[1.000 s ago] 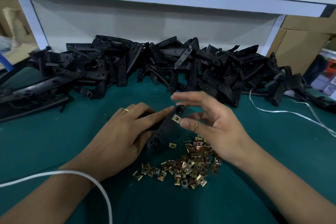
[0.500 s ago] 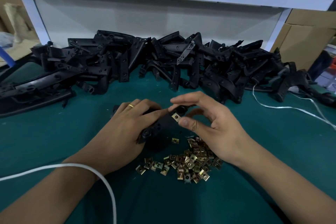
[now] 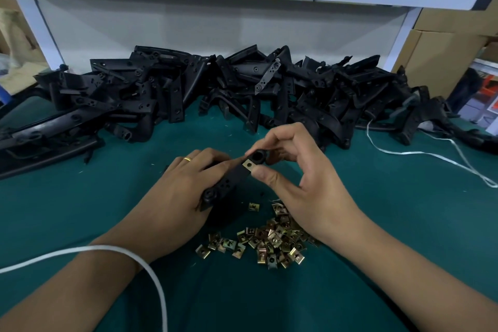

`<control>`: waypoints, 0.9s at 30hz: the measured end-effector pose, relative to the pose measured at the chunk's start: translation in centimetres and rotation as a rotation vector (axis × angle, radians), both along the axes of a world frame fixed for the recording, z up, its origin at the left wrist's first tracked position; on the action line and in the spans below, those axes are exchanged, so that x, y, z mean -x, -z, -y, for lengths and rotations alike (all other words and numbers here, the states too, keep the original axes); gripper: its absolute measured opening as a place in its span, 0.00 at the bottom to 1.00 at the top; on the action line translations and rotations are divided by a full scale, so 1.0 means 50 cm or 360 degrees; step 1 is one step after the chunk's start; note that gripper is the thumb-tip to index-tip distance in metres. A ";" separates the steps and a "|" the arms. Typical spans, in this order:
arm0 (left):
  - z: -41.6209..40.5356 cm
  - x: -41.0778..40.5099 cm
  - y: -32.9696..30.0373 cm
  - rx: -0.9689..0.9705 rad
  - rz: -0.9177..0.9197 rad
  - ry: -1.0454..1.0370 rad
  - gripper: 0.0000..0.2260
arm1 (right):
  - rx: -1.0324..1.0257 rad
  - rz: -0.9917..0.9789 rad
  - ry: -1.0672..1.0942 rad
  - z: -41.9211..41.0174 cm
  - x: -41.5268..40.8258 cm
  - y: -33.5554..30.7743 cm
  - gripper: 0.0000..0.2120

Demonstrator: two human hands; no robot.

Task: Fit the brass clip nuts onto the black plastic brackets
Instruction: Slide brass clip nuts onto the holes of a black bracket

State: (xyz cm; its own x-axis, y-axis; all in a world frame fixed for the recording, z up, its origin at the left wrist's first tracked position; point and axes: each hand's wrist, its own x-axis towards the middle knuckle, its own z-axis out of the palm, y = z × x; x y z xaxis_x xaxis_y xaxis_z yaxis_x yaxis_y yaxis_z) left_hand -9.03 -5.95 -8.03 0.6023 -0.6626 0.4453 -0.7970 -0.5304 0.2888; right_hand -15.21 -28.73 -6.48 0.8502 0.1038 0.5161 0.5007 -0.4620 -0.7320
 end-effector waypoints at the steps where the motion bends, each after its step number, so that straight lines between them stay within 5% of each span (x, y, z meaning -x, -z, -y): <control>1: 0.000 -0.002 0.002 0.0025 0.0005 -0.0024 0.28 | -0.0031 -0.0013 0.0058 0.002 -0.002 0.000 0.16; 4: -0.005 -0.012 0.007 0.0125 0.0025 -0.0186 0.28 | -0.0013 -0.0059 0.0170 0.019 -0.011 -0.004 0.14; 9: -0.015 -0.013 0.008 0.0271 0.0036 -0.0466 0.28 | 0.0667 -0.0233 -0.0077 0.040 -0.012 0.011 0.05; 13: -0.014 -0.007 0.006 0.0256 -0.0043 -0.0608 0.30 | 0.0728 -0.0360 -0.0075 0.038 -0.014 0.002 0.07; 20: -0.011 -0.001 -0.001 0.0163 -0.0057 -0.0675 0.28 | 0.0627 -0.0383 -0.0082 0.031 -0.007 0.006 0.04; 27: -0.010 0.003 -0.004 0.0151 -0.0049 -0.0613 0.28 | 0.0265 -0.0063 -0.0001 0.035 -0.012 -0.001 0.06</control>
State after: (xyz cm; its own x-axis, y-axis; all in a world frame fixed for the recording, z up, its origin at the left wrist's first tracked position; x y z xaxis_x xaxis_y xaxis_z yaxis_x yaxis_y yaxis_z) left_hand -9.16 -5.43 -7.84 0.8127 -0.3426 0.4714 -0.5353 -0.7587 0.3714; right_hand -14.62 -30.47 -6.45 0.8694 0.1856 0.4580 0.4735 -0.5784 -0.6643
